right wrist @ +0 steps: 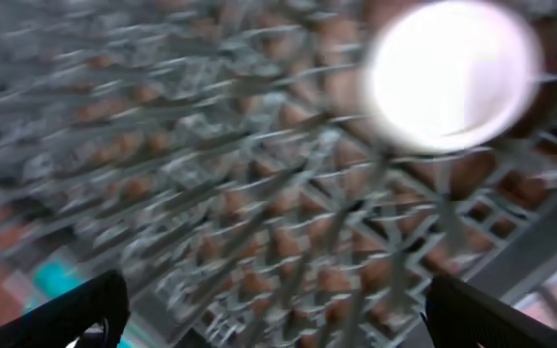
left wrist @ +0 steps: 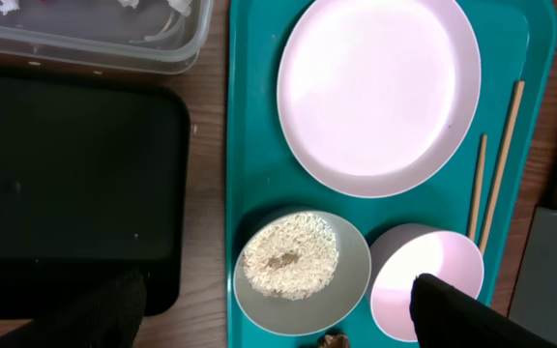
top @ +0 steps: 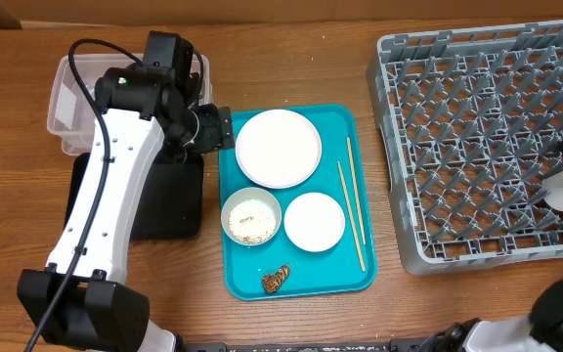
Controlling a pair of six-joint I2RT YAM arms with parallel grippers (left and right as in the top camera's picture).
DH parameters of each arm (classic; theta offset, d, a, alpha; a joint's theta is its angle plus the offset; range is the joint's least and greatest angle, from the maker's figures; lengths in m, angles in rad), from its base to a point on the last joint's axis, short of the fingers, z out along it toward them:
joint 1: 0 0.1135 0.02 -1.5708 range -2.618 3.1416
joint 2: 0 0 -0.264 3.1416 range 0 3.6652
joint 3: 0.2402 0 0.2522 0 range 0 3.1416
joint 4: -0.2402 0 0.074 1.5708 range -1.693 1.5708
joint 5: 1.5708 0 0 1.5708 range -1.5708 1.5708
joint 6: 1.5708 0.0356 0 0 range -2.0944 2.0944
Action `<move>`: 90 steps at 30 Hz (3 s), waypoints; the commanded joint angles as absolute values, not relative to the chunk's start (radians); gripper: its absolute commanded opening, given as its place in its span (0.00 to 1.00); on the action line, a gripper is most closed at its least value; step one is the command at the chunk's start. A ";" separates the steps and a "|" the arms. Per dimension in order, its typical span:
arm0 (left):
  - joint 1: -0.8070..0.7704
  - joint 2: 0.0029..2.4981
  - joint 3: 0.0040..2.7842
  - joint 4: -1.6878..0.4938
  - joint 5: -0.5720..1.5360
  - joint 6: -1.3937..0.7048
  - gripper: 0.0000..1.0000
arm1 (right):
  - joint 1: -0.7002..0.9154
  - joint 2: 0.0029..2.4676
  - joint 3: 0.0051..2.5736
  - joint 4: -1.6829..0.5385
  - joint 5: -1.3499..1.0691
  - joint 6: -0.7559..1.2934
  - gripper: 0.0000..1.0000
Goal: Sort waste into correct bins and load items into the dishwasher
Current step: 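Carry the white cup with right gripper into the dish rack, then reach right gripper to the pink bowl on the tray and grasp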
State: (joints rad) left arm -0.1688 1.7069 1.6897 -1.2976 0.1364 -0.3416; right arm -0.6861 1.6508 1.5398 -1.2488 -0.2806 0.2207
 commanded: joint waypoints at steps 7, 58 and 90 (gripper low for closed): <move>-0.178 1.693 1.704 -1.297 0.123 -0.352 0.89 | -0.376 1.494 1.573 -1.363 -0.413 0.070 1.00; -0.178 1.694 1.704 -1.283 0.123 -0.352 0.95 | 0.471 1.581 0.922 -0.849 -0.262 0.312 0.40; -0.178 1.694 1.704 -1.282 0.123 -0.352 0.96 | 0.470 1.581 0.888 -0.850 -0.148 0.554 0.04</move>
